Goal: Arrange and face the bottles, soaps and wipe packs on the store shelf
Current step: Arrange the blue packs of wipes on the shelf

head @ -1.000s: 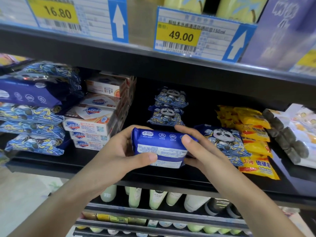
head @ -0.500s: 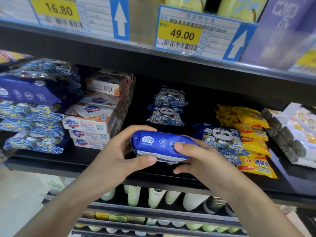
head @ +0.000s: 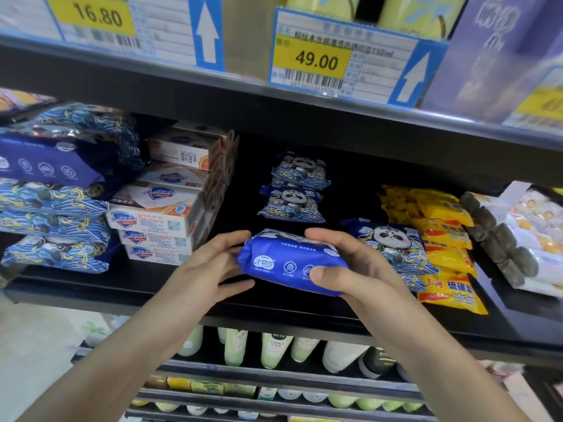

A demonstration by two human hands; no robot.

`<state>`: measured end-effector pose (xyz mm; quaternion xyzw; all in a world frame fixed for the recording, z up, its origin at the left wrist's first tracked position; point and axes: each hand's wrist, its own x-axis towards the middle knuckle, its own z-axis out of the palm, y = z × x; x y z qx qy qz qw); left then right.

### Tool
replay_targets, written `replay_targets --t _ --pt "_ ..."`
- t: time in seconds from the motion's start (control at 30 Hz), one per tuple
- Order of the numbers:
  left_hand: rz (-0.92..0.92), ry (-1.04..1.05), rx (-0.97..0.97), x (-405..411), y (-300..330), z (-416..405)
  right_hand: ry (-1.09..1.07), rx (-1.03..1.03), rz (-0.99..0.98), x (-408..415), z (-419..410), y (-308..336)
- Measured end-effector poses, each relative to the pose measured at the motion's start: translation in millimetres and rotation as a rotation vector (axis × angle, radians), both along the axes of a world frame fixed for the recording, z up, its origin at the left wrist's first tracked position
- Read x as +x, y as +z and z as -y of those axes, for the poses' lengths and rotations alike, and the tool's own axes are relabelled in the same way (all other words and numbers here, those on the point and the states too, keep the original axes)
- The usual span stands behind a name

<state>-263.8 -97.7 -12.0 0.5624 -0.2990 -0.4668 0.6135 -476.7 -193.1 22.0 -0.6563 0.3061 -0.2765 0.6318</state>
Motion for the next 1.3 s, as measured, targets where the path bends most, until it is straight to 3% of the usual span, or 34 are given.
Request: replay_targets --t 0.13,0.23,0.33,0.4,0.7,0.83,0.97,1.1,1.17,1.3 --pt "-0.173 0.037 0.108 -1 11 3 0.007 -0.095 0.001 -2 -6 0" --pt "-0.106 -0.152 0.173 -5 27 1 0.037 -0.158 0.032 -5 -9 0" --pt "-0.172 -0.153 0.161 -9 36 2 0.086 -0.305 0.001 -5 -11 -4" --pt "-0.089 -0.168 0.149 -8 31 3 0.102 -0.393 -0.039 -6 -11 -4" --pt "0.025 -0.121 0.091 -19 22 5 0.033 -0.957 -0.509 -8 -11 10" --pt "0.029 -0.132 0.079 -21 23 10 0.032 -1.136 -0.607 -4 -9 19" --pt "0.008 -0.147 0.020 -26 24 14 0.018 -1.210 -0.600 -1 -1 27" --pt "-0.133 -0.100 -0.016 -25 26 20 -0.014 -1.163 -0.589 -11 14 47" --pt "-0.008 -0.073 0.000 -21 23 21 -0.036 -1.123 -0.585 -21 26 57" --pt "0.478 -0.056 -0.001 -12 10 17 -0.132 -1.048 -0.733 -43 57 76"
